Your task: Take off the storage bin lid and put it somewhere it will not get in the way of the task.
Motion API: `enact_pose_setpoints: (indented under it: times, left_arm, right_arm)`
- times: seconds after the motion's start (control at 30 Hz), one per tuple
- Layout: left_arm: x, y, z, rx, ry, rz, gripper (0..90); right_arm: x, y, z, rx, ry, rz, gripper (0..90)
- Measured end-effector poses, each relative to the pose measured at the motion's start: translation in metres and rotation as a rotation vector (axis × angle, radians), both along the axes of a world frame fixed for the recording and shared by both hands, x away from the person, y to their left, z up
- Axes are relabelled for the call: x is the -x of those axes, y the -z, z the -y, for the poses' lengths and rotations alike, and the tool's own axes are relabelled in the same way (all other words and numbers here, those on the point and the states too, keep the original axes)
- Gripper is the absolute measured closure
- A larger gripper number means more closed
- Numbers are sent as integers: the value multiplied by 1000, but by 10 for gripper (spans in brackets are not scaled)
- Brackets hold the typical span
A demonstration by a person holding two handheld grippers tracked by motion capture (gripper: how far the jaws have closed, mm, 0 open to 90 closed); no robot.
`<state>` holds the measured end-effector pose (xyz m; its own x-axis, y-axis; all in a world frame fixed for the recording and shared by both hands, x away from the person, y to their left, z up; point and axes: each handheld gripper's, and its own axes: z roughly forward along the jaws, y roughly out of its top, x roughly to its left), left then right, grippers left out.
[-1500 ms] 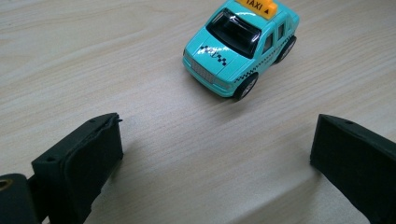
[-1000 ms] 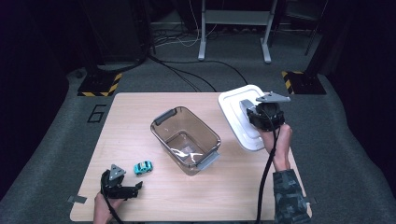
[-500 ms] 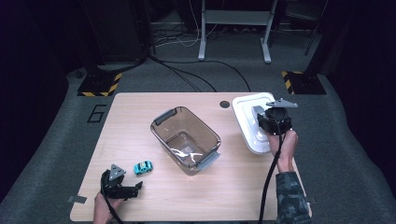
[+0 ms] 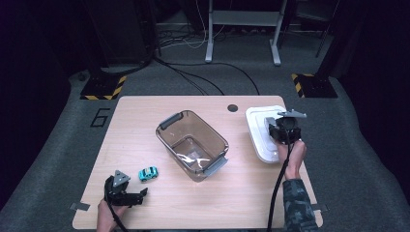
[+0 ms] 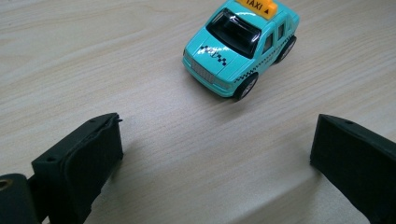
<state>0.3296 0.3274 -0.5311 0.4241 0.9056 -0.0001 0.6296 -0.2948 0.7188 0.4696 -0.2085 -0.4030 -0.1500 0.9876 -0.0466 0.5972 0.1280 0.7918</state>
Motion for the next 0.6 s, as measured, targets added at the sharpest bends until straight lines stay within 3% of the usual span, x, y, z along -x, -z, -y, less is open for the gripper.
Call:
enact_pose_setpoints:
  times: [0.33,0.47,0.53,0.6]
  left_arm:
    - [0,0,0,0,0,0,18]
    - [0,0,0,0,0,0,18]
    - [0,0,0,0,-1,0,18]
    - [0,0,0,0,0,0,19]
  right_arm:
    - [-9,32,1,-18,43,-43,662]
    - [-12,44,1,6,62,-53,662]
    - [-14,49,2,-20,79,-59,662]
    - [-14,54,2,-14,90,-66,662]
